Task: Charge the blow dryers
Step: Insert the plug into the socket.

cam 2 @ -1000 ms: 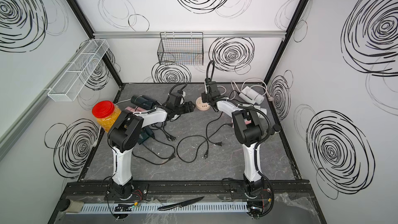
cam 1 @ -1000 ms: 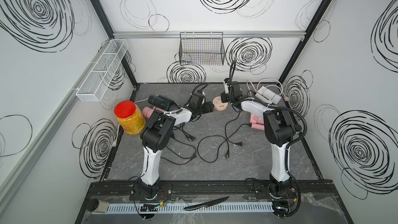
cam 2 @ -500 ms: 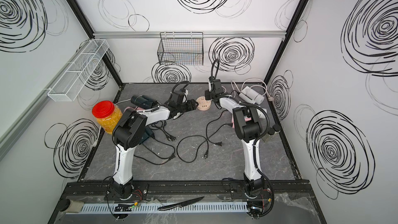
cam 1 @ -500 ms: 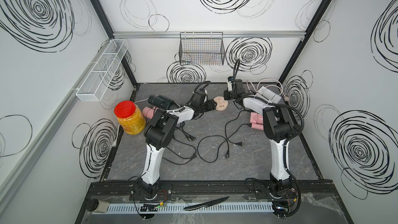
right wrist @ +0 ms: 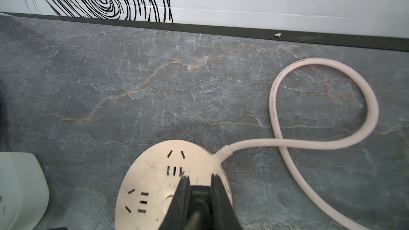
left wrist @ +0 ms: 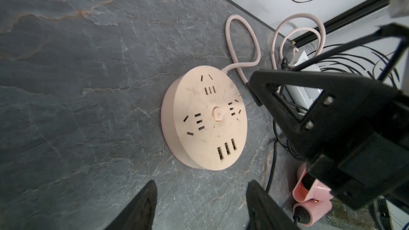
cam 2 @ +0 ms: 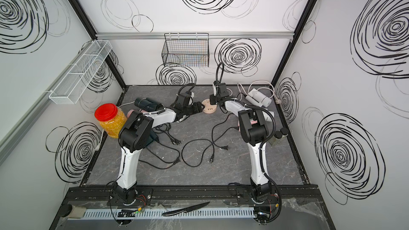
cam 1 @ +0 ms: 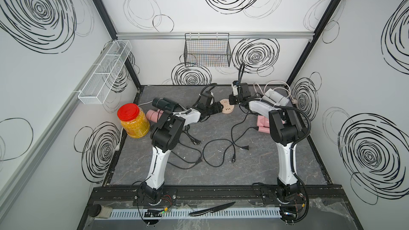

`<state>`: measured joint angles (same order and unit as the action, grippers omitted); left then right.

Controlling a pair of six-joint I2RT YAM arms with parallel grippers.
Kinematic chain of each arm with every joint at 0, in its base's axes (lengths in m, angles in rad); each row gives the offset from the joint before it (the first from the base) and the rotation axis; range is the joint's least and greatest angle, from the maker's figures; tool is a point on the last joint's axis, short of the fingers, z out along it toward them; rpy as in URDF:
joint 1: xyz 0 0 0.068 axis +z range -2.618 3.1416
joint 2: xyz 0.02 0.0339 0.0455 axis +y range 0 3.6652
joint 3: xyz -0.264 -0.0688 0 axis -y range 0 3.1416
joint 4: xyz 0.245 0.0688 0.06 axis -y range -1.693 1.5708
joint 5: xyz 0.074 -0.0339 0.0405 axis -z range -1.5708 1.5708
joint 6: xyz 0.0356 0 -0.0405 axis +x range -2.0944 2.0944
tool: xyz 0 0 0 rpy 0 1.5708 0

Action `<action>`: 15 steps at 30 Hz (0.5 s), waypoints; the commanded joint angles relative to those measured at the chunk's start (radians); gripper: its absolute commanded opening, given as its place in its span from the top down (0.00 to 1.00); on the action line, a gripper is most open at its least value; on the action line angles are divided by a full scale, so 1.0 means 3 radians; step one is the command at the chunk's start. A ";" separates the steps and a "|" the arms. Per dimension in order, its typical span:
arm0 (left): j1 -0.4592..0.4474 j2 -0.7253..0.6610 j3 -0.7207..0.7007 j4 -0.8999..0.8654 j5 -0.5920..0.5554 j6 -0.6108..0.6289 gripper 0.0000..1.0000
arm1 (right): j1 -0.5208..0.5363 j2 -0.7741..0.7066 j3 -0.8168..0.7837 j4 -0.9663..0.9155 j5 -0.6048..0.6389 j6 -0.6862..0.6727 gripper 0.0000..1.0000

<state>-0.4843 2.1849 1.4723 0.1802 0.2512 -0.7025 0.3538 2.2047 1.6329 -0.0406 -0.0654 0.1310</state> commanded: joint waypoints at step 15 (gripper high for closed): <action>-0.0036 0.0173 0.0184 0.0028 0.0042 -0.0036 0.33 | 0.0001 0.0120 -0.0066 0.0009 -0.0008 0.0059 0.90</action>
<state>-0.4866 2.2253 1.4979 0.1768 0.2539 -0.7052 0.3542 2.2101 1.6173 -0.0406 -0.0700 0.1398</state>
